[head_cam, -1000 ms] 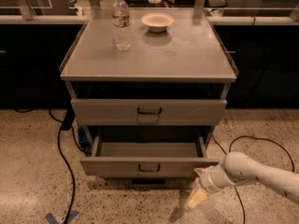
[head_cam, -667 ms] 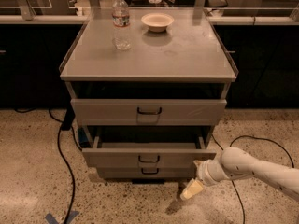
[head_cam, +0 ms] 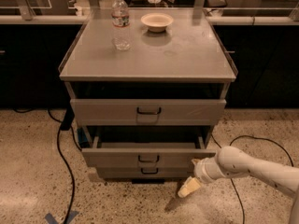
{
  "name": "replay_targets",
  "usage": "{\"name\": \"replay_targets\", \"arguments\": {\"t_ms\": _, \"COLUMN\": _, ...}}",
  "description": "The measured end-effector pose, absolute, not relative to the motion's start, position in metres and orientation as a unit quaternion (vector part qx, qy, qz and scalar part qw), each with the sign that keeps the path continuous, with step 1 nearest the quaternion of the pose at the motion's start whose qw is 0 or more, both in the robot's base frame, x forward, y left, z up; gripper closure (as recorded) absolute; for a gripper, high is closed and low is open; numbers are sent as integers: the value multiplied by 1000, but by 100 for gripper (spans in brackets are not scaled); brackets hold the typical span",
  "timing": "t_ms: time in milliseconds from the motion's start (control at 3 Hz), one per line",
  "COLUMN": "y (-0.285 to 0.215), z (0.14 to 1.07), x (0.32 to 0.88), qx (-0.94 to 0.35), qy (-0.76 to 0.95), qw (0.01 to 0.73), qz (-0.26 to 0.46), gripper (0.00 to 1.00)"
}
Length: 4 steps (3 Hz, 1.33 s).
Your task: Close middle drawer
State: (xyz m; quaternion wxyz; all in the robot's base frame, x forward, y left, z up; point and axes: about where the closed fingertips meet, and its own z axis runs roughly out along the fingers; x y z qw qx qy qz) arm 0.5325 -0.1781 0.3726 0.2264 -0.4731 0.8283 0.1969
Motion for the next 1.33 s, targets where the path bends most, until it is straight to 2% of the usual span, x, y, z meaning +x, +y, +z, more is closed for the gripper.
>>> {"name": "replay_targets", "arguments": {"t_ms": 1333, "y": -146, "z": 370, "x": 612, "qx": -429, "qy": 840, "qw": 276, "qz": 182, "gripper": 0}}
